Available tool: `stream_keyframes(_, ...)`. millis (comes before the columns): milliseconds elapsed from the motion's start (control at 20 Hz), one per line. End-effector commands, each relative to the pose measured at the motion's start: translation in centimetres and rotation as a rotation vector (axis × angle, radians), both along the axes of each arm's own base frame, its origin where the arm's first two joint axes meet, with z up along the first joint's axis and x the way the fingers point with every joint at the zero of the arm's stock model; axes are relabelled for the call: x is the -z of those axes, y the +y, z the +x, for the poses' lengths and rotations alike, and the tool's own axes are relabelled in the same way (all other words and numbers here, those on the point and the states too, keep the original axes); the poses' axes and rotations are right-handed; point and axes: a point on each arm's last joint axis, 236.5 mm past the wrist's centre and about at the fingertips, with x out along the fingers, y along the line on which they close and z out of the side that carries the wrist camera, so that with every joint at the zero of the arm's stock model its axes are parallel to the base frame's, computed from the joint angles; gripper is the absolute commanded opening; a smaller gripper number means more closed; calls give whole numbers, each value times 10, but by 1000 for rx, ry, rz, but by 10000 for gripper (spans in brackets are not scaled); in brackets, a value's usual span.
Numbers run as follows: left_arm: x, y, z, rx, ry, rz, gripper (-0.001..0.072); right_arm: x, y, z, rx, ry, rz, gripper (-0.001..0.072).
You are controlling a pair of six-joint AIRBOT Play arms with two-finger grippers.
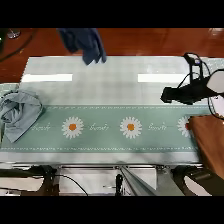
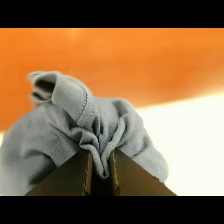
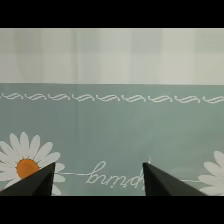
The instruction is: Fold the shirts.
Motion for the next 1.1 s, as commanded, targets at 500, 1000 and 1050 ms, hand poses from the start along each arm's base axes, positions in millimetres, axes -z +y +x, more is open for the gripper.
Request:
stream_keyframes(500, -28, -63, -201, 330, 85, -89, 25, -104, -12, -60, 8, -290, 56, 630)
stream_keyframes(1000, 285, -84, -328, 228, 765, -166, 26, -90, -23, -59, 87, -262, 46, 630)
stream_keyframes(1050, 304, -83, -334, 220, 822, -136, 26, -81, -22, -57, 100, -250, 55, 630)
